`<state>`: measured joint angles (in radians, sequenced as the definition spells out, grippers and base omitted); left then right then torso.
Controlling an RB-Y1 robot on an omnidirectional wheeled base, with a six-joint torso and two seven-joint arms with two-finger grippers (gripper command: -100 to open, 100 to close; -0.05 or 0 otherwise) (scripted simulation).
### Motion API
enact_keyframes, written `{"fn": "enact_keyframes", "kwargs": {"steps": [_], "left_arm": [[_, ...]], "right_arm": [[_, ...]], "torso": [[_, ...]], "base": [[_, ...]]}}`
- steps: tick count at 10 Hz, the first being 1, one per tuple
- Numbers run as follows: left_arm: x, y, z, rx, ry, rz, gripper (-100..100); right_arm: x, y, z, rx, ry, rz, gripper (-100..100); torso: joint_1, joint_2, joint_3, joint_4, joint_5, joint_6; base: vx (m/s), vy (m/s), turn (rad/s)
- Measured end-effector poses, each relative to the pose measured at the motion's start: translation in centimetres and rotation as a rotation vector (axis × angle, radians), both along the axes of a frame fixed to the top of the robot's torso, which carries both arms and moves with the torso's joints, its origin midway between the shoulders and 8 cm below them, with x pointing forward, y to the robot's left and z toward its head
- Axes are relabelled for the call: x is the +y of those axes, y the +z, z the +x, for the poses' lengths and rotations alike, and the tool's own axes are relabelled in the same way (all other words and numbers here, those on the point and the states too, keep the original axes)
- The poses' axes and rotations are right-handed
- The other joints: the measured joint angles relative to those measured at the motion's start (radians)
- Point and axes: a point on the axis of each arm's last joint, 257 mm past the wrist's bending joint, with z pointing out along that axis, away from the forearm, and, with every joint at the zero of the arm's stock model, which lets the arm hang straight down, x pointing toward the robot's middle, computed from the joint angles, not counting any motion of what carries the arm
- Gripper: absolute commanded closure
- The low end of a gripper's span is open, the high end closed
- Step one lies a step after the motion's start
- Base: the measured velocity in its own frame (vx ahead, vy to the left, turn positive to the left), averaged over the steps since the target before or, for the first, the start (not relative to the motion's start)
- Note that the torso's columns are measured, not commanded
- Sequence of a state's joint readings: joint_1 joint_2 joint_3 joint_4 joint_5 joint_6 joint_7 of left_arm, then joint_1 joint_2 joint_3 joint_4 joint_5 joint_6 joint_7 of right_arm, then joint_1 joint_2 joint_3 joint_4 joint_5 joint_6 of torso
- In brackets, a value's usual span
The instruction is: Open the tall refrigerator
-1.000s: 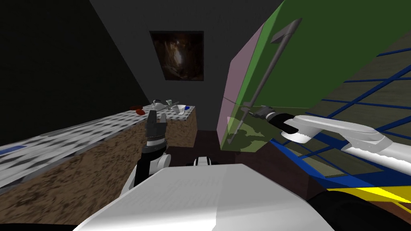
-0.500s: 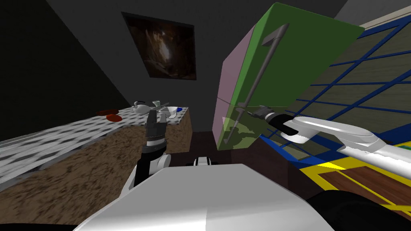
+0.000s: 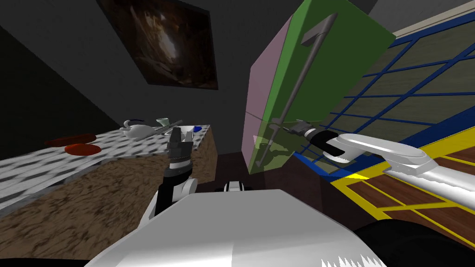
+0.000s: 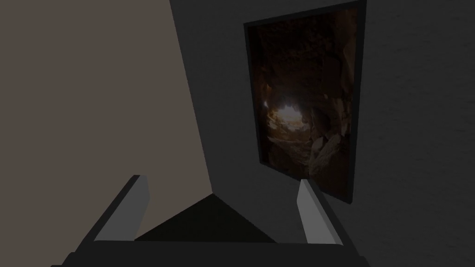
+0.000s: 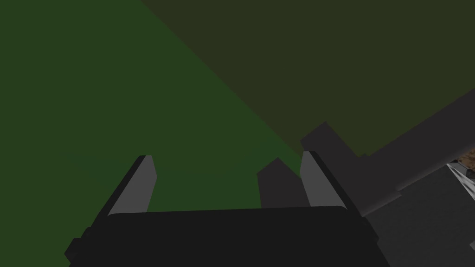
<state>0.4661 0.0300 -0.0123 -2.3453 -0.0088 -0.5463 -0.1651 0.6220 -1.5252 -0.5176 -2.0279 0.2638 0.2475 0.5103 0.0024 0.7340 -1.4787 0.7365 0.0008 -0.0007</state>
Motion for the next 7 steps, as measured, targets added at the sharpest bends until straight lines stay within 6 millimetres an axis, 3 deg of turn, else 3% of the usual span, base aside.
{"fn": "enact_keyframes", "kwargs": {"steps": [2, 3, 5, 7], "left_arm": [[0.0, 0.0, 0.0, 0.000, 0.000, 0.000, 0], [0.0, 0.0, 0.0, 0.000, 0.000, 0.000, 0], [0.0, 0.0, 0.0, 0.000, 0.000, 0.000, 0], [0.0, 0.0, 0.0, 0.000, 0.000, 0.000, 0]], "right_arm": [[1.1, 0.1, 0.4, -0.011, 0.049, 0.008, -100], [2.0, 0.6, 0.5, -0.022, 0.080, 0.008, -100], [3.1, 0.6, 0.8, -0.028, 0.128, 0.016, -100], [4.8, 1.0, 1.0, -0.036, 0.191, 0.009, -100]], "torso": [[-0.002, 0.000, 0.001, 0.001, -0.001, 0.002], [-0.002, 0.002, 0.001, 0.001, -0.001, 0.000], [-0.005, 0.006, 0.004, 0.002, -0.002, 0.002], [-0.001, 0.006, 0.004, 0.002, 0.000, -0.001]], "base": [[0.180, 0.055, -0.338], [0.055, 0.043, -0.115], [0.127, 0.038, -0.411], [0.081, 0.056, -0.191]]}}
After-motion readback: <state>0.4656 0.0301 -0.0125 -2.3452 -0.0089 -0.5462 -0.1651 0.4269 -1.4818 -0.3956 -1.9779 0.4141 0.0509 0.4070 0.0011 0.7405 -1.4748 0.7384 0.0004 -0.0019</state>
